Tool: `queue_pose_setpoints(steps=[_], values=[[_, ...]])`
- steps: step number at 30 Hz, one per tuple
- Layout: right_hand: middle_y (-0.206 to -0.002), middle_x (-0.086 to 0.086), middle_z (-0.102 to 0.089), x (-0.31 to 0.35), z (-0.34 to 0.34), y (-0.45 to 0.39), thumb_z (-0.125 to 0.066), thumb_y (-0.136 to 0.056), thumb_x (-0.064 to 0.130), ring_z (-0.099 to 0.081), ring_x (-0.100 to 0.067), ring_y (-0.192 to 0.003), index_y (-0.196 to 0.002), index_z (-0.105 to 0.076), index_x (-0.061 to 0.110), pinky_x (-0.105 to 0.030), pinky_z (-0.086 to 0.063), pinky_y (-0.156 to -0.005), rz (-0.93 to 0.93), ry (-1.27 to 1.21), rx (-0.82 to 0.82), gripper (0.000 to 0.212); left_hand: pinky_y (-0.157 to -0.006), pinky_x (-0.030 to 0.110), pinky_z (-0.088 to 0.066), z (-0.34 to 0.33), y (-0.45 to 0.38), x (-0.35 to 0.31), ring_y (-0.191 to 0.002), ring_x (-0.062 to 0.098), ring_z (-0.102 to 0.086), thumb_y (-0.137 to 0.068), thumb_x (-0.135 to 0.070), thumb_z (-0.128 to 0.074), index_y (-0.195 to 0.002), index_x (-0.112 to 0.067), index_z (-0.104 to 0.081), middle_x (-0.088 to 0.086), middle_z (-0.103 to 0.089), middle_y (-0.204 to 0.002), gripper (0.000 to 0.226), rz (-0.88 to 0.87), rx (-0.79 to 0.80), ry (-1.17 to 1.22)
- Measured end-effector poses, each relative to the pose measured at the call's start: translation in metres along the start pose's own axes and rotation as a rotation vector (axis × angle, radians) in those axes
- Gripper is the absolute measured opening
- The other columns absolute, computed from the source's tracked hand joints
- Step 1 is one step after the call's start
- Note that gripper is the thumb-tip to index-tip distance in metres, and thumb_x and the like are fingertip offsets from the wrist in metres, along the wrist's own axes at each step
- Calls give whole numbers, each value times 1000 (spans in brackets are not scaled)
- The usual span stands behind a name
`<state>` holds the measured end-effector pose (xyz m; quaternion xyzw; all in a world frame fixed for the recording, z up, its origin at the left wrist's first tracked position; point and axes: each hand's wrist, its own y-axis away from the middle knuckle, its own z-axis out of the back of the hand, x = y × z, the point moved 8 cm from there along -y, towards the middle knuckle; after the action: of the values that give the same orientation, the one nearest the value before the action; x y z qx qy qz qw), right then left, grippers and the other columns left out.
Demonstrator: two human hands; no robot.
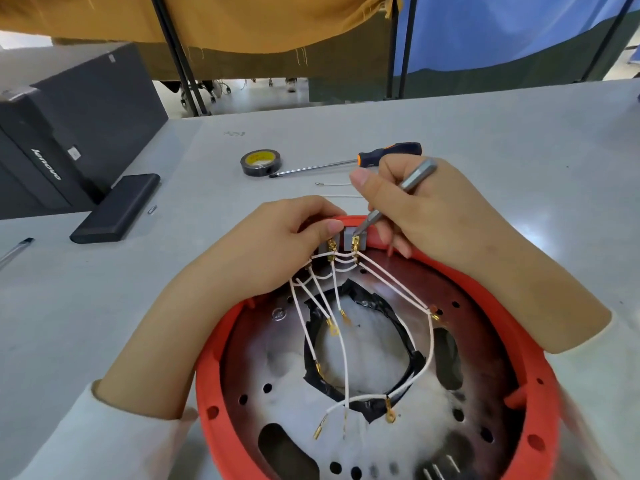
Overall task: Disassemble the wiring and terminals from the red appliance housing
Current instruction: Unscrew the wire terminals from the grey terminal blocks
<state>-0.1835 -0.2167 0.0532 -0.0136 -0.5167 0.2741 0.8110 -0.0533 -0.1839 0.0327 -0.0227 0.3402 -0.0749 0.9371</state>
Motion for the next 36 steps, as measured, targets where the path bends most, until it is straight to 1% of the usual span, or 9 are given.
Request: queue_pose_setpoints(steps=[6,10,14,17,20,23,31,33,36], values=[[-48,-2,-53,4,1,2,-49,-96,43,-45,-7,-41,-64,-40,16,-36,-49,-57,28,95,-11,43,-83,15,-42,0,0,1,-90,-3,-59,-96,-34,-49,-109,-33,-64,-17,-67,-98,20,6,-5,7],[-53,-10,-54,7,1,2,-47,-97,44,-45,-9,-39,-65,-39,15,-39,-50,-54,46,107,-13,43,-81,15,-42,1,0,2,-88,-2,-59,-96,-35,-49,-108,-34,-64,-16,-68,-97,19,9,-7,1],[-54,-12,-54,7,0,1,-46,-97,43,-45,-10,-38,-66,-39,14,-35,-47,-50,53,117,0,44,-78,14,-42,0,-1,3,-84,0,-58,-96,-36,-48,-108,-34,-64,-13,-68,-95,20,11,-5,-7],[-50,-11,-45,6,0,-2,-47,-98,38,-39,-9,-37,-64,-36,14,-27,-37,-45,54,110,2,43,-78,16,-42,0,-1,3,-83,0,-58,-96,-36,-48,-108,-33,-64,-12,-68,-94,20,11,-4,-14],[-43,-7,-43,2,-2,-8,-46,-99,32,-33,-12,-30,-64,-34,14,-23,-32,-37,-4,20,43,41,-76,15,-42,0,-1,4,-82,-1,-58,-96,-37,-47,-108,-34,-63,-13,-68,-93,20,16,-2,-18],[-40,-3,-44,1,-5,-13,-44,-99,30,-34,-15,-28,-64,-34,14,-20,-32,-36,-38,-6,100,40,-75,10,-39,0,-1,3,-83,-3,-56,-95,-37,-47,-109,-34,-63,-13,-67,-94,21,16,6,-17],[-40,0,-46,-8,-12,-25,-43,-100,31,-33,-12,-27,-66,-40,12,-15,-24,-33,-219,-11,267,39,-79,9,-39,0,-1,4,-88,-4,-57,-96,-37,-48,-111,-35,-63,-16,-66,-98,21,23,15,-9],[-40,0,-46,-7,-13,-23,-46,-98,28,-32,-13,-27,-65,-40,11,-18,-27,-34,-200,0,247,38,-79,10,-40,-1,-1,4,-89,-4,-57,-95,-37,-49,-109,-36,-63,-17,-67,-97,20,21,14,-2],[-38,-1,-45,-3,-8,-18,-48,-96,24,-33,-15,-27,-62,-38,12,-19,-31,-35,-97,-14,133,37,-78,11,-41,-1,-1,5,-86,-4,-57,-95,-37,-49,-107,-37,-63,-16,-67,-95,19,14,13,7]])
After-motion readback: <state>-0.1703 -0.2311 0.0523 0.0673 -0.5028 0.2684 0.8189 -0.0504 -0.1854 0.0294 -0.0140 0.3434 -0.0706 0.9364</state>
